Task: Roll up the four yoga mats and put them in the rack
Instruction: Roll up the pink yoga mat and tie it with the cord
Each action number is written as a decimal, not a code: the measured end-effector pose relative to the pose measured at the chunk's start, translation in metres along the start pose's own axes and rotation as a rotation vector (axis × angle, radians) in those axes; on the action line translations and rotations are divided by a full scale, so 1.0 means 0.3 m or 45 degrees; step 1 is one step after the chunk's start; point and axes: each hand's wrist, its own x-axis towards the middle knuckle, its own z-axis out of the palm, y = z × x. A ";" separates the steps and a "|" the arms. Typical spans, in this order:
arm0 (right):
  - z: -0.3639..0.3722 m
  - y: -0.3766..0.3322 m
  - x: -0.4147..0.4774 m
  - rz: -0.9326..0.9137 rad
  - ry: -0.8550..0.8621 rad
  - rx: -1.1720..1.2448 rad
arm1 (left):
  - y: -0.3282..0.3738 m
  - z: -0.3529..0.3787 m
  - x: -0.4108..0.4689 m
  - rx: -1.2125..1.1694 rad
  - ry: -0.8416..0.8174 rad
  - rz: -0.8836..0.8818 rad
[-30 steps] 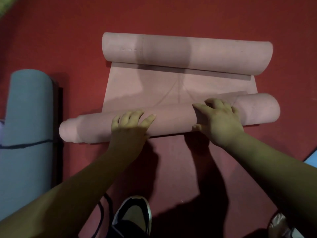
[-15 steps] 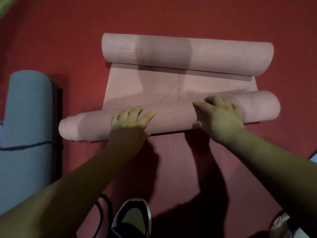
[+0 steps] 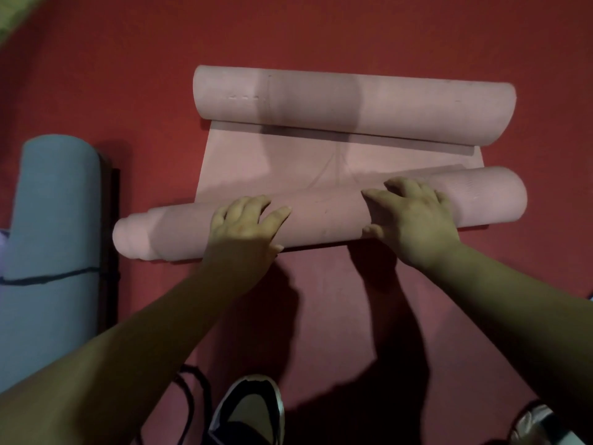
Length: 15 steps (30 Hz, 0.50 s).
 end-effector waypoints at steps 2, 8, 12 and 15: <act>-0.005 0.002 0.009 -0.007 -0.015 -0.004 | 0.000 0.008 -0.011 0.039 0.010 0.005; -0.007 0.007 0.001 -0.049 0.015 -0.010 | -0.038 0.013 0.023 -0.052 -0.023 0.002; -0.003 0.013 0.011 -0.045 0.031 -0.011 | -0.050 -0.001 0.052 -0.089 -0.111 -0.014; -0.008 0.009 0.031 -0.035 0.022 0.005 | -0.033 -0.001 0.043 -0.061 -0.068 -0.005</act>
